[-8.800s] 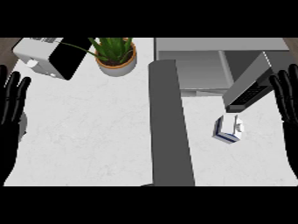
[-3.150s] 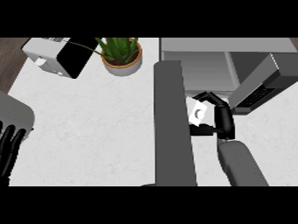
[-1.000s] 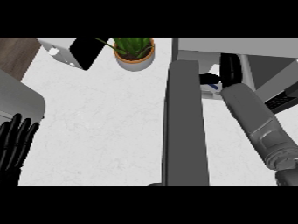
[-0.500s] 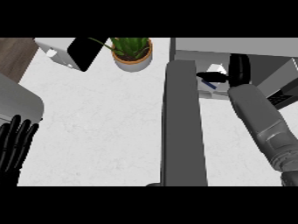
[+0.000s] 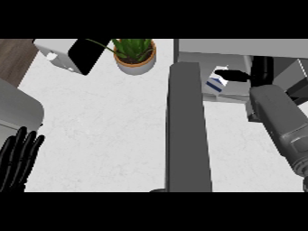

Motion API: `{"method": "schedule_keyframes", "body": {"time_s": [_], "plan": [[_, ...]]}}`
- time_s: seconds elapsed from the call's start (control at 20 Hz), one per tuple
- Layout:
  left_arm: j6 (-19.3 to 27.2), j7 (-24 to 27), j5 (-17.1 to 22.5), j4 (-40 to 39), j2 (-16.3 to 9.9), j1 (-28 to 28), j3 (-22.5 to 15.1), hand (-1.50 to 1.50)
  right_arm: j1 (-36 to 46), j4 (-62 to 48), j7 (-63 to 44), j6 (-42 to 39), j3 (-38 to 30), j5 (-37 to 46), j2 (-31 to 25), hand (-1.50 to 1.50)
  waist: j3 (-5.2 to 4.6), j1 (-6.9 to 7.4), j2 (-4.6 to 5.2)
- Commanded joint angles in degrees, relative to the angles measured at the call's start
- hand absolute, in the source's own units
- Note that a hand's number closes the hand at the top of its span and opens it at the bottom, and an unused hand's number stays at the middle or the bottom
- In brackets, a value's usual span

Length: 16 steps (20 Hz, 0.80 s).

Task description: Pick up the milk, place it into the microwave and close the microwave

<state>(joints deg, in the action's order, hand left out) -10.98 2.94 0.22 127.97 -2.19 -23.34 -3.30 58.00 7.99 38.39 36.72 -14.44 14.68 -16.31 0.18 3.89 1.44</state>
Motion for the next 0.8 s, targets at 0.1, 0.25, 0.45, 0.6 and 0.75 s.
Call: {"method": "schedule_keyframes", "body": {"time_s": [0.1,0.25,0.45,0.6,0.75], "plan": [[0.21,-0.98,-0.44,0.88,-0.19,0.57,0.18,-1.50,-1.78,0.53,4.09,-8.97,-2.74,-2.91,-1.79,-1.50,0.03,-0.27,0.04],[0.06,1.36,-0.21,-1.50,0.45,-0.95,0.61,-1.50,-2.45,0.80,4.60,-12.77,-3.28,-3.71,-2.20,-1.50,-0.06,-1.18,-0.42],[0.47,-1.76,-0.60,2.67,1.23,-1.46,-2.01,-1.50,-5.04,1.22,7.20,-17.14,-4.96,-5.77,-2.01,-1.50,-0.03,-1.43,-0.54],[-0.15,0.66,-1.29,1.30,1.74,-3.61,-3.18,-1.50,-7.63,1.89,7.48,-18.92,-4.54,-5.93,-0.98,-1.50,-0.11,-2.42,-1.06],[0.13,-0.55,-0.80,3.11,1.60,-4.26,-2.58,-1.50,-9.64,2.51,8.13,-22.89,-4.68,-6.98,1.64,-1.50,-0.13,-3.09,-1.34]]}}
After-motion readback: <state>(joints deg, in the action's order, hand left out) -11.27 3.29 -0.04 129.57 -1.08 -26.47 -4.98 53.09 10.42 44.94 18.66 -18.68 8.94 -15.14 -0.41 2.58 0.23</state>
